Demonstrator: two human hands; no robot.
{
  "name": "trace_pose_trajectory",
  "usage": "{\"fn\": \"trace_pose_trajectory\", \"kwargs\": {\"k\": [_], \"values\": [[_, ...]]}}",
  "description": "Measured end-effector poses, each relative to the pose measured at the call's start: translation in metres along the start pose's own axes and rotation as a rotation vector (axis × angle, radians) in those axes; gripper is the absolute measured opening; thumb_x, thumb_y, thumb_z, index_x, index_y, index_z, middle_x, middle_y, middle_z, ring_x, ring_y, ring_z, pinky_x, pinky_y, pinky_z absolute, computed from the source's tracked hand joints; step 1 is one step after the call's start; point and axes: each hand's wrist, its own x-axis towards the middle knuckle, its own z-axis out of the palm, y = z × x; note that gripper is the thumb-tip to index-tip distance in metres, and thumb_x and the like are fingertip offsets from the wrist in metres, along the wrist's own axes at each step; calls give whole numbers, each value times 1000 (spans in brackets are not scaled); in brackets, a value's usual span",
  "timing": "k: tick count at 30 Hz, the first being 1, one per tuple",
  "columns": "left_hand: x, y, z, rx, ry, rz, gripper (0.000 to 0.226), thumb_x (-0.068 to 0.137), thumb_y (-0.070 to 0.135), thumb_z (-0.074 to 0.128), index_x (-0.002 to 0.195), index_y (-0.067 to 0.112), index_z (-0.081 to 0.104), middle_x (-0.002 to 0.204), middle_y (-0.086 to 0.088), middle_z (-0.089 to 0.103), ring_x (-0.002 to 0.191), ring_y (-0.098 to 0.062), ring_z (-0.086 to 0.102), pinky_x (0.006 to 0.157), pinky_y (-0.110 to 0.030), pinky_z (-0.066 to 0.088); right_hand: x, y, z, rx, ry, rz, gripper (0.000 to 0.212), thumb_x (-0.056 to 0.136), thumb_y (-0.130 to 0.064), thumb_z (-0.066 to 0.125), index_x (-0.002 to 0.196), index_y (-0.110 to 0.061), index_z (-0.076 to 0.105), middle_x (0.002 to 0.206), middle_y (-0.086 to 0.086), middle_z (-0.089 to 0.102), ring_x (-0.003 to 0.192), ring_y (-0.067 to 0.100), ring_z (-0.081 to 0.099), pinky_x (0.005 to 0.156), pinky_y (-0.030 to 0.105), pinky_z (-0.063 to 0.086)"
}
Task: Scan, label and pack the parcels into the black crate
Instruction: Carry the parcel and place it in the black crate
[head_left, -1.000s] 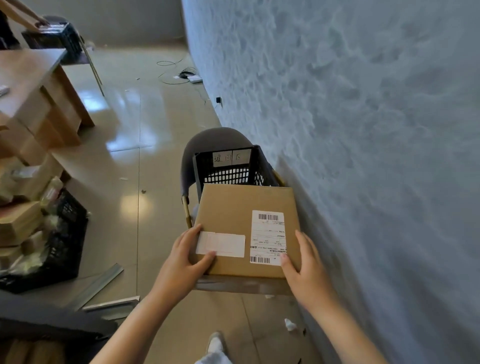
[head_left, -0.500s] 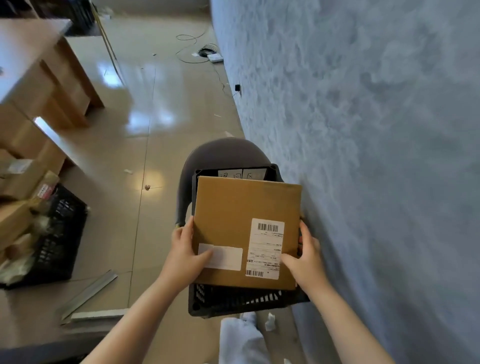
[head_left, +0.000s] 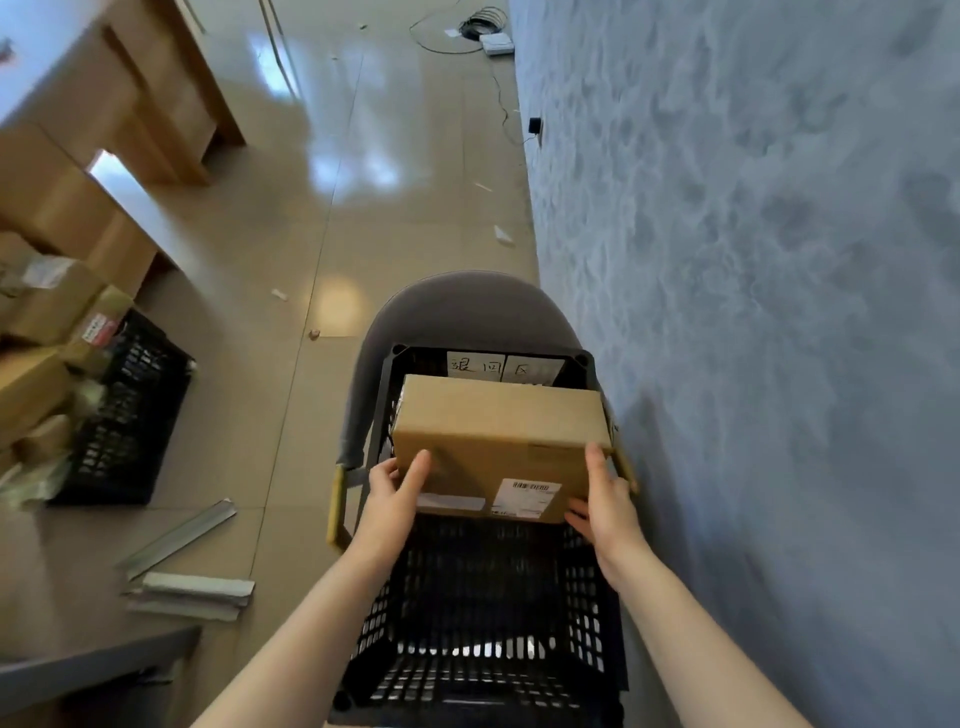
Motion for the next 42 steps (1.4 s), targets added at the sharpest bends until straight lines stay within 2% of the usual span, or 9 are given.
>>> {"fn": "trace_pose_trajectory", "kwargs": {"k": [4,7,11,19,24,28,33,38,42], "values": [[42,-15,7,-180,49,-172,120,56,94,47,149,19,28,141,-3,44,135,-28,39,115,-52,29,37,-1,9,16,1,126,59,84,-69,52,127,-30,40,109,-2,57,119,28,52,106,49,43],[64,-28,13,-231,73,-254,95,78,81,46,148,20,28,144,-5,42,135,-29,39,115,-52,29,62,5,14,57,4,194,70,88,-60,56,143,-22,36,118,2,53,125,31,49,107,47,43],[85,-43,25,-370,30,-310,68,96,55,44,152,22,21,142,-9,40,138,-31,36,117,-47,28,82,20,19,80,-6,204,56,99,-44,48,145,-15,37,124,1,56,121,23,52,109,40,40],[127,-50,34,-490,72,-262,37,100,37,44,134,21,45,125,-4,57,112,-16,54,102,-38,41,117,38,44,161,39,129,48,104,-27,43,150,-19,32,141,3,47,129,23,47,113,42,37],[156,-41,43,-430,59,-216,71,90,59,54,146,21,34,133,0,51,126,-23,49,114,-48,32,147,30,56,163,53,95,50,103,-29,43,151,-22,30,146,5,44,129,22,47,113,43,37],[173,-37,47,-396,48,-205,77,89,56,58,149,18,29,141,-4,47,130,-25,47,115,-48,33,165,24,60,187,68,111,51,103,-29,43,152,-21,27,146,5,42,115,18,50,107,41,40],[185,-29,50,-445,43,-168,79,89,53,59,153,21,24,146,-4,42,133,-24,44,116,-45,32,177,22,57,237,67,117,49,102,-25,46,149,-20,31,147,7,43,130,25,46,113,43,36],[193,-26,48,-396,46,-184,89,83,62,62,153,24,24,147,-6,42,134,-26,43,116,-48,32,178,21,61,157,81,107,51,102,-32,44,150,-22,29,146,6,42,131,26,46,111,41,37],[200,-25,43,-310,38,-260,123,47,82,65,151,28,26,142,-4,46,132,-27,45,114,-50,34,180,23,60,81,68,132,56,100,-43,43,150,-28,26,150,3,39,136,26,41,114,48,33]]}}
